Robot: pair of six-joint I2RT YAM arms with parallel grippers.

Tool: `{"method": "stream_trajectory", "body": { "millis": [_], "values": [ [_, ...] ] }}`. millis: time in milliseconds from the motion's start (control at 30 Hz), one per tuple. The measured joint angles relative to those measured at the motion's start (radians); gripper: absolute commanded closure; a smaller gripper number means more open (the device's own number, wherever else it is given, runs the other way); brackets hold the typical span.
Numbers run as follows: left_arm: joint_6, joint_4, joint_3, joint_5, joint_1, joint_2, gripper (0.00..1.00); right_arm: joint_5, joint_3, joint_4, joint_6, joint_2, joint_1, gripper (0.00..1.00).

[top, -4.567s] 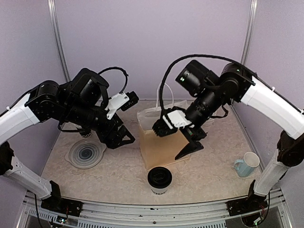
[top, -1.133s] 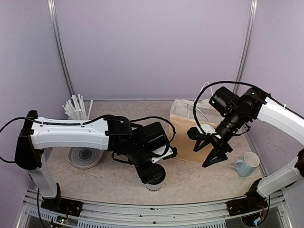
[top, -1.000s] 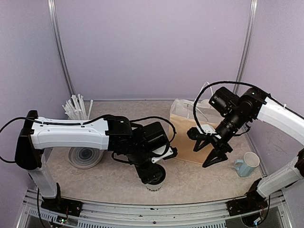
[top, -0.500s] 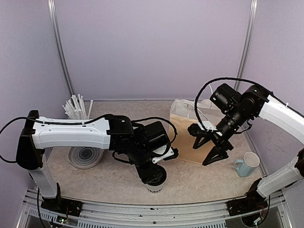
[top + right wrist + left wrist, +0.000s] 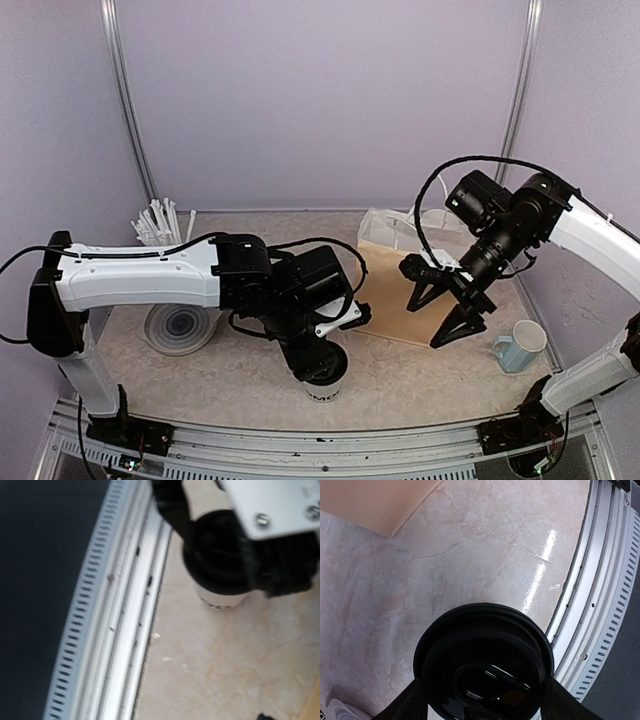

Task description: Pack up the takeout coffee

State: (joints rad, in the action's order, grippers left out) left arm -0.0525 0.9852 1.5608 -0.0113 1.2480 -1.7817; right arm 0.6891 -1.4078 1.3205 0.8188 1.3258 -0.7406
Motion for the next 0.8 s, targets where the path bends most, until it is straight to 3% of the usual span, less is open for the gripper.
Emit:
{"method": "stream_trajectory", "body": {
  "millis": [167,467,800],
  "values": [
    [-0.023,0.017,-0.007,-0.014,-0.030,0.034,0.37,0.072,-0.114,0.036,-0.002,-0.008,0.002,0.15],
    [-0.055,0.052,0.001,-0.050,-0.081,0.095,0.37,0.172,-0.468,0.029,-0.019,-0.010,0.054,0.19],
    [-0.055,0.071,0.093,-0.118,-0.117,0.182,0.37,-0.027,-0.485,-0.174,-0.225,0.118,0.332,0.23]
  ]
}}
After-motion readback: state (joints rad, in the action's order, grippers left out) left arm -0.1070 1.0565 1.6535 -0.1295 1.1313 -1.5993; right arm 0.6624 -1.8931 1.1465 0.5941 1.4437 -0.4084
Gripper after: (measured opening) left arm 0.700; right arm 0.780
